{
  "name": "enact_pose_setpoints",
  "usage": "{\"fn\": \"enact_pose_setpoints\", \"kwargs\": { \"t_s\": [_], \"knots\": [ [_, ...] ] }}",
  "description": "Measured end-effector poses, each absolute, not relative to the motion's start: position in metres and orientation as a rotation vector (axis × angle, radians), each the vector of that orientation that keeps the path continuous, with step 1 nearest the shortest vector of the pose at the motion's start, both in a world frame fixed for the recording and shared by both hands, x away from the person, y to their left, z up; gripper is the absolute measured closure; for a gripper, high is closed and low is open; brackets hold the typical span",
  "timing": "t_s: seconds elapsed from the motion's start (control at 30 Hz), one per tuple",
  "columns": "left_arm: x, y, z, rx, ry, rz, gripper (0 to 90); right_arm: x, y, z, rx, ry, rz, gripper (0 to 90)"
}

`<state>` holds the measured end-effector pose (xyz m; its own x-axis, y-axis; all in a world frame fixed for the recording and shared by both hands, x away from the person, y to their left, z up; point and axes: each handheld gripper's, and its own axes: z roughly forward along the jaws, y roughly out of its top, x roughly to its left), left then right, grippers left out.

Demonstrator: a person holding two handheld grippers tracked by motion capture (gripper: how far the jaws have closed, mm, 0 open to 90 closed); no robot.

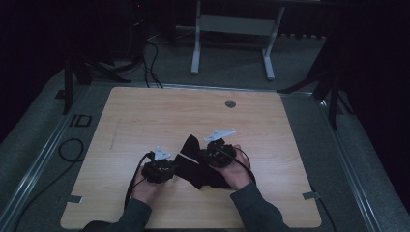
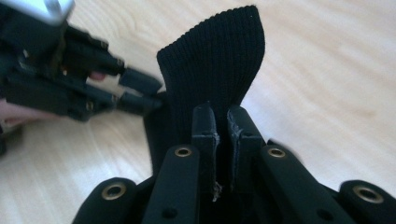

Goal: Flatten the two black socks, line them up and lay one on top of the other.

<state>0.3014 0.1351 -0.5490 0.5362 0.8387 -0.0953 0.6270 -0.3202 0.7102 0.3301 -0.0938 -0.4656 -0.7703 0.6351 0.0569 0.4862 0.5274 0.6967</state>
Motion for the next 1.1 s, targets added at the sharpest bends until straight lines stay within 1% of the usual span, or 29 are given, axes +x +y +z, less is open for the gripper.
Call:
{"fn": "enact_pose_setpoints", "kwargs": {
  "t_s": [0.17,0.27,0.33,0.47,0.8,1.1],
  "knots": [
    [0.301,0.145,-0.545,2.017,1.23,0.395,71.4,0.33,-0.09,-0.48,1.02,2.589,1.084,82.9],
    [0.301,0.155,-0.542,1.969,1.284,0.433,73.0,0.33,-0.085,-0.488,1.051,2.606,1.082,83.0],
    [0.299,0.161,-0.538,1.929,1.301,0.448,75.3,0.328,-0.078,-0.494,1.055,2.628,1.079,82.9],
    [0.298,0.165,-0.535,1.905,1.303,0.456,77.1,0.328,-0.068,-0.502,1.059,2.655,1.062,82.9],
    [0.297,0.161,-0.537,1.936,1.269,0.445,77.7,0.333,-0.056,-0.526,1.146,2.691,1.03,82.9],
    [0.296,0.156,-0.537,1.951,1.235,0.437,77.6,0.331,-0.053,-0.53,1.158,2.693,1.014,82.8]
  ]
}}
